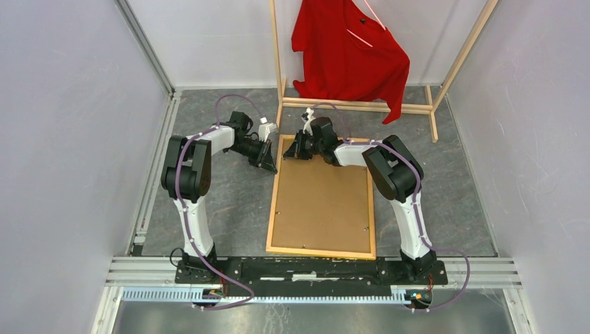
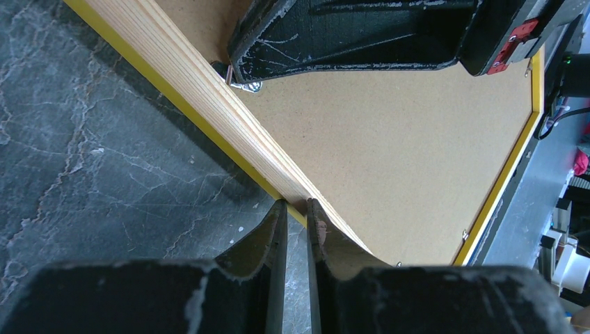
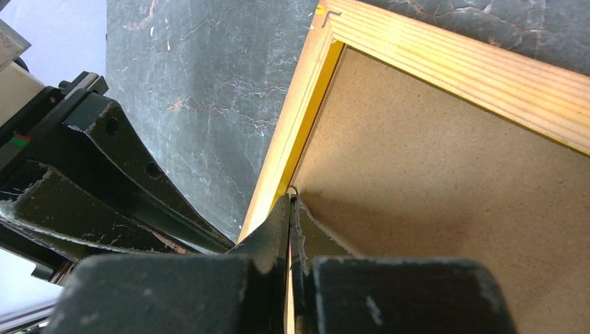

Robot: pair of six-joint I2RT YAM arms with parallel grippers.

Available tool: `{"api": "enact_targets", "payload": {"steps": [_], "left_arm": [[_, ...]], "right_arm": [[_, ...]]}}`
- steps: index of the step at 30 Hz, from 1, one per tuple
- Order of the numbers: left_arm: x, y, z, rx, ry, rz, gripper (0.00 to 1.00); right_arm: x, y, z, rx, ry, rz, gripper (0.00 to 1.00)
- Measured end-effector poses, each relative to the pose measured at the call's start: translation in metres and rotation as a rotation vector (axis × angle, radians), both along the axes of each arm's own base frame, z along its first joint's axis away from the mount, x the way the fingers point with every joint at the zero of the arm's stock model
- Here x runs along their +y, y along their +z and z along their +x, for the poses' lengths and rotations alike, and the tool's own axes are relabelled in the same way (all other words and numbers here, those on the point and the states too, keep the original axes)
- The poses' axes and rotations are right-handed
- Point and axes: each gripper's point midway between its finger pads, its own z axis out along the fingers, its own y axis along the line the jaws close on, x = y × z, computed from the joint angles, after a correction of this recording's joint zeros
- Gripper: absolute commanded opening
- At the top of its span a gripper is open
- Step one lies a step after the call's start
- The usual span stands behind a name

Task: Put the photo into the frame
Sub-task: Install the photo frame at the center of the board.

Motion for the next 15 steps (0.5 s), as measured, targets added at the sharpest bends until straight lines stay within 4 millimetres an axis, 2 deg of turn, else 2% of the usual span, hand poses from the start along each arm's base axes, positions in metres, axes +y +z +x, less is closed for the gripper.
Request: {"api": "enact_targets", "payload": {"steps": [15], "left_arm": [[0.0000, 0.0000, 0.0000, 0.000, 0.000, 0.000, 0.21]], "right_arm": [[0.0032, 0.0001, 0.0001, -0.002, 0.057, -0.049, 0.00]]}}
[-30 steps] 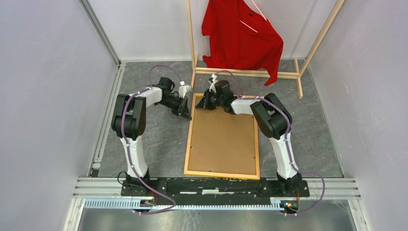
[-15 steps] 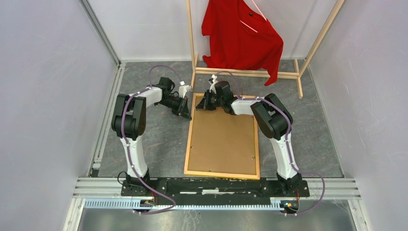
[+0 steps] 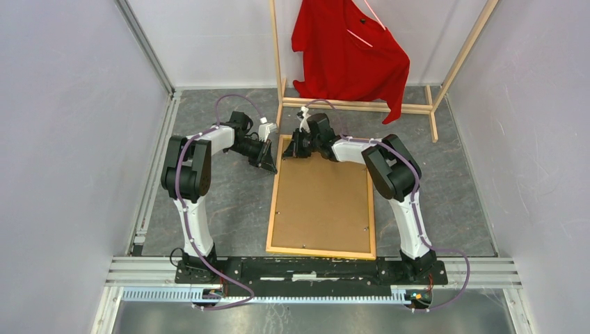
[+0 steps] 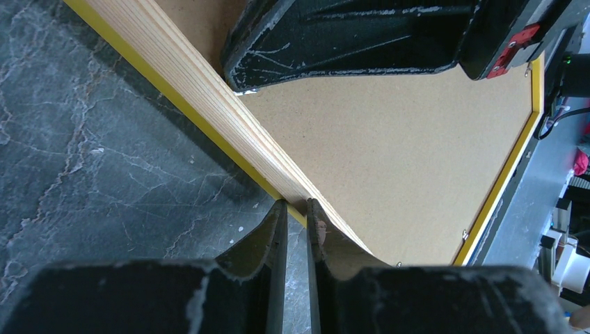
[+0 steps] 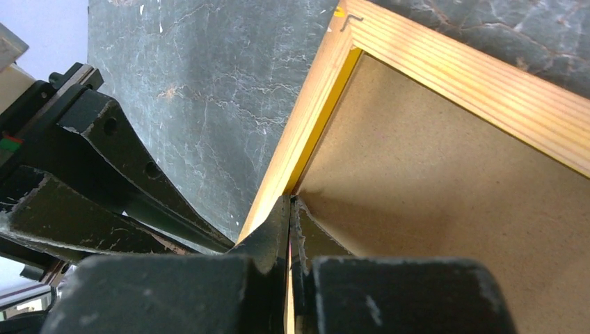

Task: Put the photo into the frame
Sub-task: Install the photo frame at the center of the board.

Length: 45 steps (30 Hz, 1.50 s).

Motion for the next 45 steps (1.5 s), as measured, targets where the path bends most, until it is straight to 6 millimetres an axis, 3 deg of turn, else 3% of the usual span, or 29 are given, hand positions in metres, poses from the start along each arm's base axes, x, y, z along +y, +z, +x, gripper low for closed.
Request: {"api": "enact_targets", "payload": {"steps": [11, 13, 19, 21, 23, 26, 28, 31, 33, 39, 45], "left_arm": [[0.002, 0.000, -0.002, 0.011, 0.003, 0.011, 0.21], [0.002, 0.000, -0.003, 0.012, 0.004, 0.013, 0.21], [0.002, 0.000, -0.006, 0.005, -0.013, 0.014, 0.22], [0.002, 0.001, -0.007, -0.002, -0.024, 0.017, 0.23], [0.003, 0.001, -0.010, -0.006, -0.035, 0.024, 0.23], [0.005, 0.001, -0.015, -0.004, -0.049, 0.039, 0.23], [0.006, 0.001, -0.016, 0.000, -0.053, 0.046, 0.23], [0.006, 0.001, -0.018, -0.001, -0.059, 0.048, 0.23], [0.006, 0.001, -0.018, -0.001, -0.060, 0.048, 0.23], [0.006, 0.001, -0.018, -0.004, -0.064, 0.047, 0.23], [0.006, 0.001, -0.018, -0.005, -0.065, 0.046, 0.23]], "right_arm": [[0.008, 0.001, -0.002, -0.008, 0.064, -0.017, 0.00], [0.008, 0.001, -0.003, -0.015, 0.072, -0.024, 0.05], [0.000, 0.012, -0.006, -0.046, 0.085, -0.056, 0.58], [-0.010, 0.023, -0.008, -0.072, 0.073, -0.080, 0.69], [-0.025, 0.039, -0.010, -0.103, 0.046, -0.099, 0.73], [-0.058, 0.070, -0.011, -0.159, -0.034, -0.110, 0.73], [-0.091, 0.083, -0.010, -0.179, -0.115, -0.117, 0.70], [-0.130, 0.082, -0.005, -0.177, -0.221, -0.134, 0.64], [-0.153, 0.067, 0.000, -0.147, -0.285, -0.163, 0.59], [-0.161, 0.027, -0.001, -0.070, -0.308, -0.219, 0.41], [-0.163, 0.012, 0.007, -0.053, -0.336, -0.236, 0.18]]}}
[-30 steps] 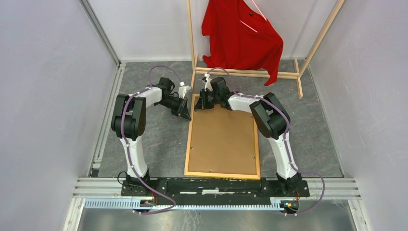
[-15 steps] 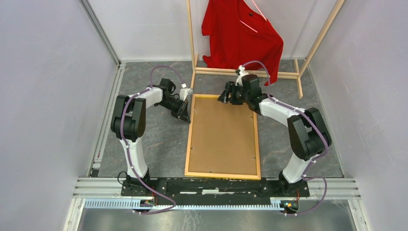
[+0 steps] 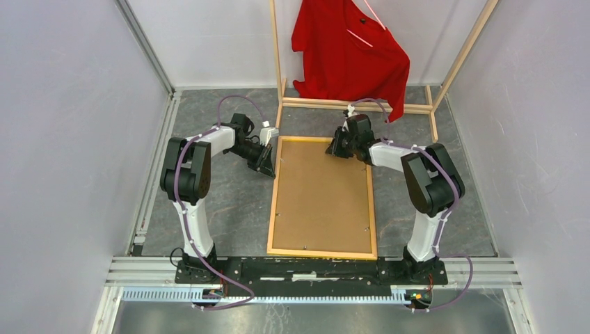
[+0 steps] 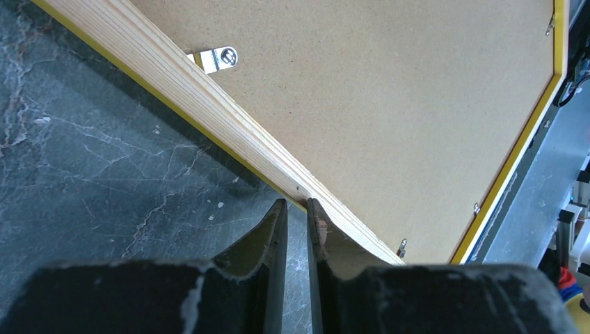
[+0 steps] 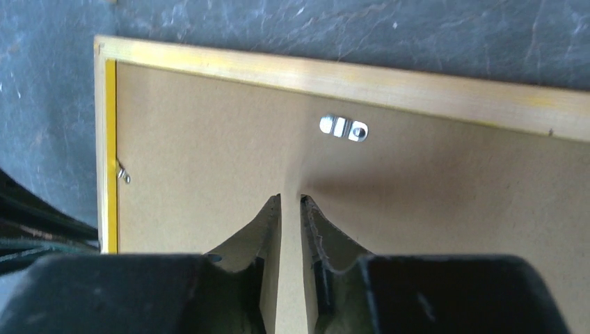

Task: Put the photo into the frame
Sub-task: Install the photo frame at the center of the board.

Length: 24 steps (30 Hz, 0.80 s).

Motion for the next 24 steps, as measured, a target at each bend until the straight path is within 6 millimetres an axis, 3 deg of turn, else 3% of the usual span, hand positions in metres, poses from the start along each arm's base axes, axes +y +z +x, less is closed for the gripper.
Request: {"api": "enact_targets", "payload": {"steps": [8, 24], "left_arm": [[0.000, 0.000, 0.000, 0.000, 0.000, 0.000, 0.23], [0.000, 0.000, 0.000, 0.000, 0.000, -0.001, 0.23]], "right_arm": [[-0.005, -0.007, 0.023, -0.013, -0.045, -0.026, 0.11], [-0.020, -0.010, 0.039, -0.032, -0.105, -0.069, 0.04]]}}
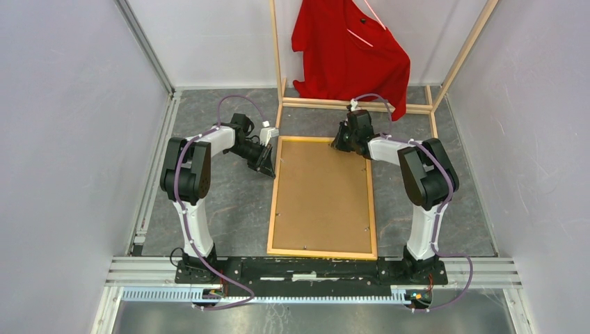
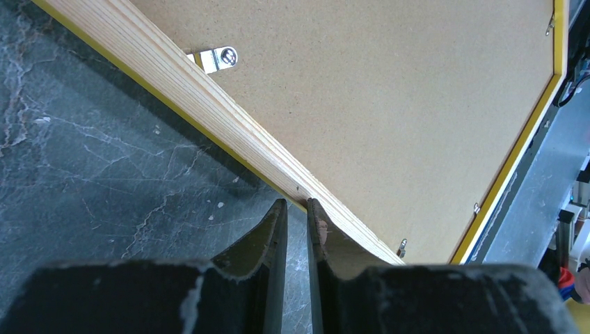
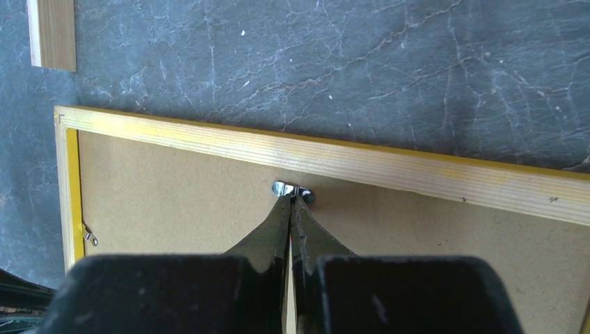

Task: Put the photo into the frame
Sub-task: Install the photo frame at the center of the board, then turn over the photo frame at the center of the board.

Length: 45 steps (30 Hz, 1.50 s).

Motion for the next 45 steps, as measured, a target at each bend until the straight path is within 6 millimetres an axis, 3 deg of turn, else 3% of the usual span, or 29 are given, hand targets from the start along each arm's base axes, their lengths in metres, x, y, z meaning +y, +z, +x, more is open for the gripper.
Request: {"api": "enact_targets", "payload": {"steps": [21, 23, 29, 32, 35, 40, 43, 45], "left_arm": [[0.000, 0.000, 0.000, 0.000, -0.001, 0.000, 0.23], [0.000, 0.000, 0.000, 0.000, -0.001, 0.000, 0.23], [0.000, 0.000, 0.000, 0.000, -0.001, 0.001, 0.27], [0.001, -0.001, -0.001, 0.001, -0.001, 0.006, 0.35], [0.005, 0.000, -0.004, 0.002, -0.009, 0.024, 0.45], [0.012, 0.020, -0.007, -0.042, -0.022, 0.038, 0.51], [0.016, 0.041, -0.007, -0.092, -0.022, 0.047, 0.52], [0.019, 0.053, -0.007, -0.119, -0.014, 0.051, 0.61]], "right_arm": [[0.001, 0.000, 0.010, -0.017, -0.004, -0.008, 0.02], [0.001, 0.000, 0.010, -0.018, 0.000, -0.009, 0.08], [0.012, 0.006, 0.004, -0.049, 0.050, 0.030, 0.48], [0.018, 0.013, -0.013, -0.068, 0.095, 0.032, 0.60], [0.031, 0.027, -0.041, -0.103, 0.166, 0.025, 0.64], [0.054, 0.046, -0.103, -0.162, 0.317, -0.001, 0.65], [0.071, 0.042, -0.152, -0.157, 0.412, -0.019, 0.65], [0.086, 0.033, -0.181, -0.128, 0.471, -0.046, 0.67]]}}
